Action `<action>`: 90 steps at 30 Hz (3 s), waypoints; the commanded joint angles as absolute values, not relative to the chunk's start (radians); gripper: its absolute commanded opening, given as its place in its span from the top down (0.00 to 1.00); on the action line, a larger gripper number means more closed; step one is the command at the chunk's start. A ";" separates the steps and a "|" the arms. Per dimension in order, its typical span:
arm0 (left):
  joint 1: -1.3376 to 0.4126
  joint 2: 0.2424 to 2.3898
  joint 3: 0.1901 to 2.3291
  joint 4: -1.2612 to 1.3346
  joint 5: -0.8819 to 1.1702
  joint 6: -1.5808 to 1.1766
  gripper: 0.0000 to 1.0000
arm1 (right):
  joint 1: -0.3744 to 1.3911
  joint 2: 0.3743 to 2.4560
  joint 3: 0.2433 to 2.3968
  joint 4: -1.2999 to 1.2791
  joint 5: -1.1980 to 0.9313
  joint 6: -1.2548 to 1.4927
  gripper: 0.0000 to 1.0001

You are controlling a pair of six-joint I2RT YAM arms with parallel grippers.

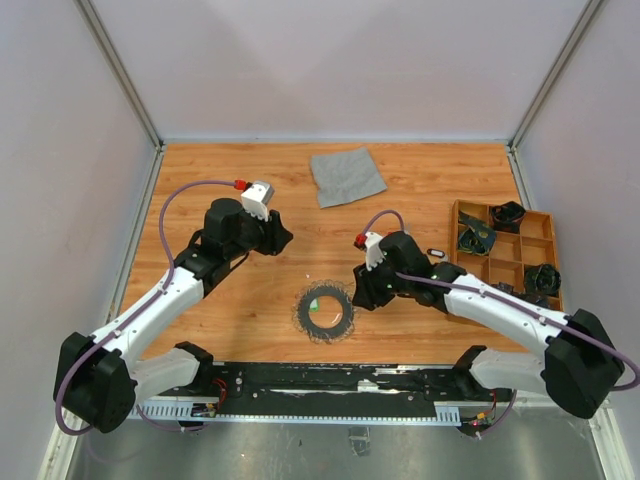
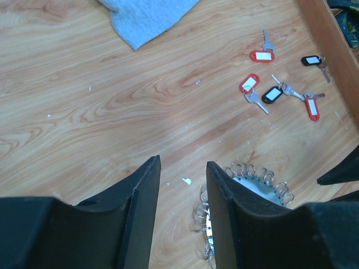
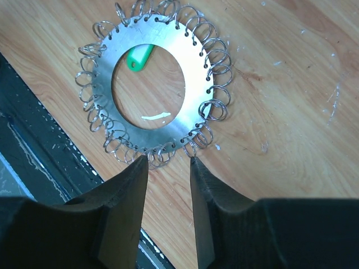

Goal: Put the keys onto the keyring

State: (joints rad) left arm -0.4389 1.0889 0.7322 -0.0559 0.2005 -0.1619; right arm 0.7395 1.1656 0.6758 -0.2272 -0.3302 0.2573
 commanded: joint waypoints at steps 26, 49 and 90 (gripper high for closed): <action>-0.428 1.070 0.755 -0.024 0.225 -0.153 0.57 | 0.963 1.495 0.887 -0.436 -0.241 0.161 0.68; -0.428 1.074 0.755 -0.023 0.229 -0.152 0.57 | 0.965 1.518 0.878 -0.479 -0.089 0.173 0.92; -0.428 1.069 0.756 -0.025 0.225 -0.149 0.57 | 0.896 1.535 0.924 -0.429 0.097 -0.046 0.96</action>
